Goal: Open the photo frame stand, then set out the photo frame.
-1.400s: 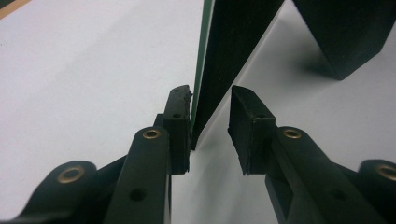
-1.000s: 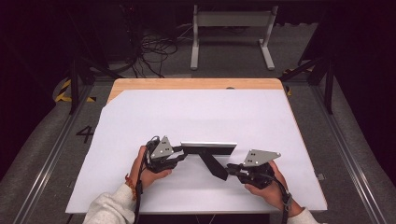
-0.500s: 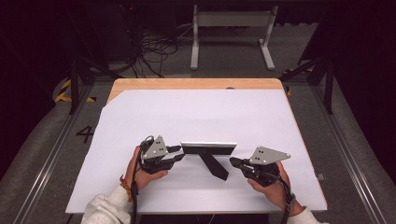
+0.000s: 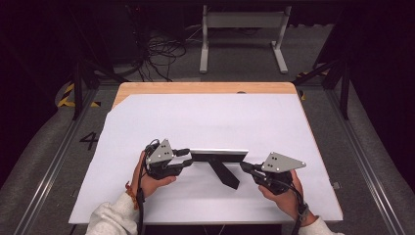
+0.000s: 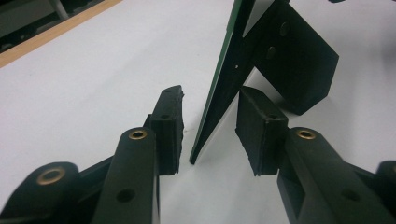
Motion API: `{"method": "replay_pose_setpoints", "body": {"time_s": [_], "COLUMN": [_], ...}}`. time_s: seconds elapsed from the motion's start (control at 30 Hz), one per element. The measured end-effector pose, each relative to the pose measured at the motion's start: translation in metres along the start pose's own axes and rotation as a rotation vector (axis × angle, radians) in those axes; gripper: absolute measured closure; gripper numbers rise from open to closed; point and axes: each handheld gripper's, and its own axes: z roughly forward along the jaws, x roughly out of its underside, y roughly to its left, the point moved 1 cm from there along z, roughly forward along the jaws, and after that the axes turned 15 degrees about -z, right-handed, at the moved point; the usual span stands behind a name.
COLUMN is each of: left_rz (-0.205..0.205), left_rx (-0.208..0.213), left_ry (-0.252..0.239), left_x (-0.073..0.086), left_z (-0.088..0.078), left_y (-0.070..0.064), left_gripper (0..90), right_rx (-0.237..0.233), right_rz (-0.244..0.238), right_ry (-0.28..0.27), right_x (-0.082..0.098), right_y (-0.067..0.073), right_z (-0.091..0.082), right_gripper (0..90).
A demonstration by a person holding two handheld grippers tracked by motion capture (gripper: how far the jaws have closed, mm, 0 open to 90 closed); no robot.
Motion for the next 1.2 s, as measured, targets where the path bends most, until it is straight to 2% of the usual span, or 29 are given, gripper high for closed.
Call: {"method": "replay_pose_setpoints", "body": {"time_s": [0.07,0.13,0.27,0.43,0.6,1.0,1.2], "left_rz": [0.007,-0.004,-0.014,0.001,0.025,0.028,0.026], "left_rx": [-0.009,-0.007,0.0,0.023,0.029,0.041,0.04], "left_ry": [0.002,-0.012,-0.016,-0.013,0.016,-0.06,-0.055], "left_x": [0.0,-0.001,-0.002,-0.003,-0.001,-0.007,-0.007], "left_z": [0.0,-0.001,-0.001,0.004,0.011,0.005,0.005], "left_y": [-0.001,0.0,0.002,0.0,-0.005,-0.009,-0.011], "left_gripper": [59.7,56.1,55.7,57.3,59.1,60.5,62.8], "right_rx": [0.006,0.003,0.007,0.018,0.032,0.063,0.084], "right_rz": [-0.003,0.0,-0.004,-0.007,-0.013,0.017,0.012], "right_ry": [0.003,0.0,0.0,0.004,0.017,0.012,0.028], "right_x": [0.0,0.0,0.0,0.0,0.0,0.001,0.002], "right_y": [0.0,0.0,0.0,0.0,0.0,-0.005,-0.006], "right_z": [0.001,0.001,0.001,0.002,0.003,0.003,0.008], "right_gripper": [90.0,90.0,90.0,90.0,90.0,90.0,90.0]}}
